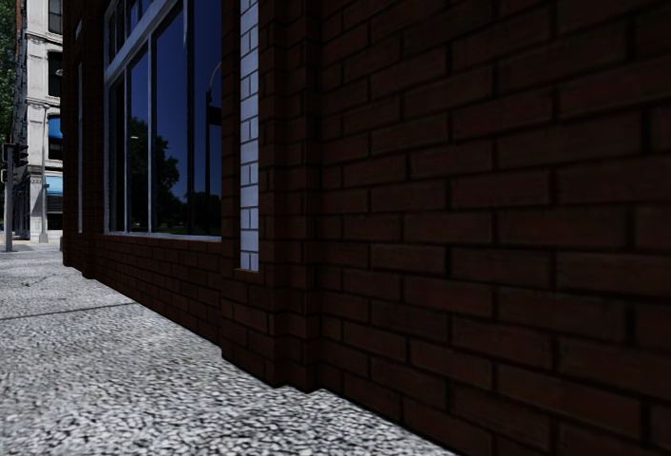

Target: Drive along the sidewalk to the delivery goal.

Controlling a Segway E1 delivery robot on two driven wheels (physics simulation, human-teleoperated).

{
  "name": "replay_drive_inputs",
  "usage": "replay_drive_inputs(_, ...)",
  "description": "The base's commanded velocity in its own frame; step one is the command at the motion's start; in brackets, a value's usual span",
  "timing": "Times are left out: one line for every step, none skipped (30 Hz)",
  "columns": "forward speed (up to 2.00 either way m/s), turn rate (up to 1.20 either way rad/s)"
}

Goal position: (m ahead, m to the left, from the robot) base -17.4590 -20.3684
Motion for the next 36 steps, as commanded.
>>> replay_drive_inputs(0.0, -0.08)
replay_drive_inputs(0.0, -0.26)
replay_drive_inputs(0.0, -0.26)
replay_drive_inputs(0.0, -0.36)
replay_drive_inputs(-0.24, -0.41)
replay_drive_inputs(-0.48, -0.5)
replay_drive_inputs(-0.48, -0.5)
replay_drive_inputs(-0.58, -0.57)
replay_drive_inputs(-0.68, -0.69)
replay_drive_inputs(-0.68, -0.69)
replay_drive_inputs(-0.71, -0.77)
replay_drive_inputs(-0.72, -0.79)
replay_drive_inputs(-0.72, -0.79)
replay_drive_inputs(-0.72, -0.79)
replay_drive_inputs(-0.72, -0.8)
replay_drive_inputs(-0.72, -0.8)
replay_drive_inputs(-0.72, -0.8)
replay_drive_inputs(-0.72, -0.8)
replay_drive_inputs(-0.72, -0.8)
replay_drive_inputs(-0.72, -0.8)
replay_drive_inputs(-0.72, -0.8)
replay_drive_inputs(-0.72, -0.8)
replay_drive_inputs(-0.72, -0.8)
replay_drive_inputs(-0.72, -0.8)
replay_drive_inputs(-0.72, -0.8)
replay_drive_inputs(-0.72, -0.8)
replay_drive_inputs(-0.72, -0.8)
replay_drive_inputs(-0.72, -0.8)
replay_drive_inputs(-0.72, -0.8)
replay_drive_inputs(-0.72, -0.8)
replay_drive_inputs(-0.72, -0.8)
replay_drive_inputs(-0.72, -0.8)
replay_drive_inputs(-0.72, -0.8)
replay_drive_inputs(-0.72, -0.8)
replay_drive_inputs(-0.72, -0.8)
replay_drive_inputs(-0.72, -0.8)
